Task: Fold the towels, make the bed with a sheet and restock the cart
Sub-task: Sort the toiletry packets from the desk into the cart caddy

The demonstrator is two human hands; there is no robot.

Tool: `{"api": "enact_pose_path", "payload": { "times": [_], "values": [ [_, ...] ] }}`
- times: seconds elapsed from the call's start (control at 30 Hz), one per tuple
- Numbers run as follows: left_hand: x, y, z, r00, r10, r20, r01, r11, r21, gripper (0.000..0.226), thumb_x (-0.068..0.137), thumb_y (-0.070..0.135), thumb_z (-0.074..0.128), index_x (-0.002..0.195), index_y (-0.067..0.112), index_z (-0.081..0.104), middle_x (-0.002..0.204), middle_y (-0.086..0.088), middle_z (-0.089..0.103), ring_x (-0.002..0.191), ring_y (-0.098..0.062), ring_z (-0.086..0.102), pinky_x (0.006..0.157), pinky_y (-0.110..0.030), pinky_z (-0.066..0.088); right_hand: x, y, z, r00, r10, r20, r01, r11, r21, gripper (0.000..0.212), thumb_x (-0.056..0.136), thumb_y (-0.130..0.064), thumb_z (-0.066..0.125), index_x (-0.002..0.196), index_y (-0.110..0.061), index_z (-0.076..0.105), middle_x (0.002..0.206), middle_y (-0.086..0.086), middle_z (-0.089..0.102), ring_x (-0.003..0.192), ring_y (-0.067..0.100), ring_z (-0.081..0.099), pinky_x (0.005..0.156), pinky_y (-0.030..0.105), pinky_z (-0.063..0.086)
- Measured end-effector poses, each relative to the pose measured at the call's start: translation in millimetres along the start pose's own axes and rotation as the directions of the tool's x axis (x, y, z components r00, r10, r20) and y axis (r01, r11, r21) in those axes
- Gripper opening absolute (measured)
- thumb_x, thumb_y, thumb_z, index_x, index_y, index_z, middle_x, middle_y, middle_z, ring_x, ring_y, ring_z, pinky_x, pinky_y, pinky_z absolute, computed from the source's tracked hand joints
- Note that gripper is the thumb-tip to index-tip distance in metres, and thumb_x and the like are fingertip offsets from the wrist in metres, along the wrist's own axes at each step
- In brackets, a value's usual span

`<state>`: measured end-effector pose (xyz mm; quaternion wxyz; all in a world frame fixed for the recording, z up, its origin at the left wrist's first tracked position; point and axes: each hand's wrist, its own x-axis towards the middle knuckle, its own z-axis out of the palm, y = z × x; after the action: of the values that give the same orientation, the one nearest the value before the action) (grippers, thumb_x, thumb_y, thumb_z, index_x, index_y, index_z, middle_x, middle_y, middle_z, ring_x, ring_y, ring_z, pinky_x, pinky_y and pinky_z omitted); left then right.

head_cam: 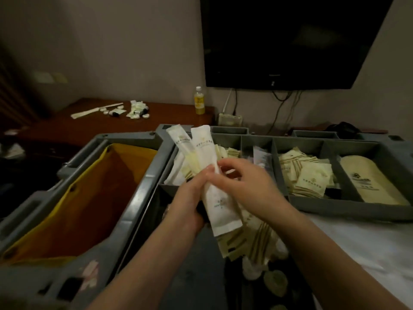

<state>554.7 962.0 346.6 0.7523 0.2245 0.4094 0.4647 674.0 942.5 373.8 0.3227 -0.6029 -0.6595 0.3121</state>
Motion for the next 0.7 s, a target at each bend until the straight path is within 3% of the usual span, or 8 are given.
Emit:
{"api": "enact_pose_path", "payload": {
  "times": [0.07, 0.13, 0.2, 0.3, 0.47, 0.6, 0.7],
  "values": [
    [-9.2, -6.3, 0.3, 0.999, 0.026, -0.035, -0.027, 1.0, -0.013, 0.037, 0.083, 0.026, 0.064, 0.118, 0.015, 0.062, 0.105, -0.016, 0.07, 0.094, -0.035, 0.068, 0.076, -0.048, 0.055, -9.9, -3.1, 3.7, 0.998, -0.013, 0.062, 0.024, 0.983, -0.181, 0.067, 0.078, -0.053, 0.066, 0.136, -0.031, 0.042, 0.122, -0.011, 0.045, 0.104, 0.005, 0.047, 0.085, 0.023, 0.045],
    [-16.9, -12.1, -0.5, 0.994, 0.057, -0.088, -0.058, 0.998, -0.008, 0.041, 0.082, 0.026, 0.066, 0.12, 0.014, 0.062, 0.104, -0.015, 0.071, 0.094, -0.034, 0.068, 0.074, -0.047, 0.057, -16.9, -1.8, 6.6, 0.997, -0.022, 0.079, 0.037, 0.98, -0.194, 0.07, 0.077, -0.048, 0.069, 0.138, -0.03, 0.039, 0.123, -0.009, 0.043, 0.105, 0.007, 0.045, 0.089, 0.026, 0.046],
    [-24.7, -16.4, -1.7, 0.992, 0.067, -0.103, -0.069, 0.998, -0.014, 0.042, 0.08, 0.027, 0.068, 0.119, 0.012, 0.062, 0.102, -0.015, 0.071, 0.09, -0.033, 0.07, 0.068, -0.044, 0.058, -21.7, 1.8, 7.7, 0.997, -0.022, 0.075, 0.031, 0.991, -0.127, 0.063, 0.079, -0.044, 0.068, 0.135, -0.03, 0.044, 0.118, -0.01, 0.048, 0.101, 0.006, 0.049, 0.083, 0.023, 0.048],
    [-33.3, -17.9, -2.4, 0.994, 0.085, -0.074, -0.085, 0.996, 0.003, 0.052, 0.072, 0.03, 0.069, 0.12, 0.01, 0.062, 0.102, -0.017, 0.071, 0.089, -0.032, 0.07, 0.065, -0.041, 0.058, -24.6, 6.5, 4.9, 0.998, 0.013, 0.062, -0.02, 0.993, 0.115, 0.041, 0.085, -0.033, 0.064, 0.124, -0.027, 0.053, 0.101, -0.014, 0.057, 0.087, 0.001, 0.057, 0.066, 0.016, 0.049],
    [-33.7, -13.9, -2.5, 0.987, 0.133, -0.085, -0.129, 0.991, 0.047, 0.03, 0.085, 0.021, 0.063, 0.113, 0.01, 0.065, 0.098, -0.014, 0.073, 0.083, -0.029, 0.071, 0.061, -0.038, 0.058, -21.3, 15.1, 5.3, 0.995, 0.093, 0.019, -0.093, 0.914, 0.395, 0.026, 0.091, -0.026, 0.06, 0.115, -0.028, 0.051, 0.103, -0.008, 0.062, 0.093, 0.009, 0.062, 0.077, 0.031, 0.057],
    [-28.1, -2.6, -15.1, 0.979, 0.127, -0.157, -0.12, 0.991, 0.052, 0.016, 0.086, 0.02, 0.064, 0.098, 0.01, 0.067, 0.087, -0.013, 0.074, 0.078, -0.029, 0.071, 0.07, -0.042, 0.056, -2.5, 20.4, 2.0, 0.984, 0.174, -0.049, -0.13, 0.87, 0.475, 0.027, 0.095, -0.025, 0.054, 0.121, -0.026, 0.048, 0.102, -0.011, 0.059, 0.088, 0.002, 0.057, 0.058, 0.013, 0.047],
    [-22.1, 14.1, -35.7, 0.965, 0.147, -0.216, -0.139, 0.989, 0.055, 0.01, 0.088, 0.021, 0.063, 0.094, 0.013, 0.064, 0.072, -0.008, 0.073, 0.062, -0.024, 0.07, 0.053, -0.035, 0.056, 22.6, 19.8, -0.2, 0.98, 0.185, -0.078, -0.129, 0.879, 0.459, 0.046, 0.096, -0.02, 0.052, 0.14, -0.021, 0.039, 0.127, -0.001, 0.055, 0.109, 0.015, 0.055, 0.073, 0.023, 0.049]
  ]
}}
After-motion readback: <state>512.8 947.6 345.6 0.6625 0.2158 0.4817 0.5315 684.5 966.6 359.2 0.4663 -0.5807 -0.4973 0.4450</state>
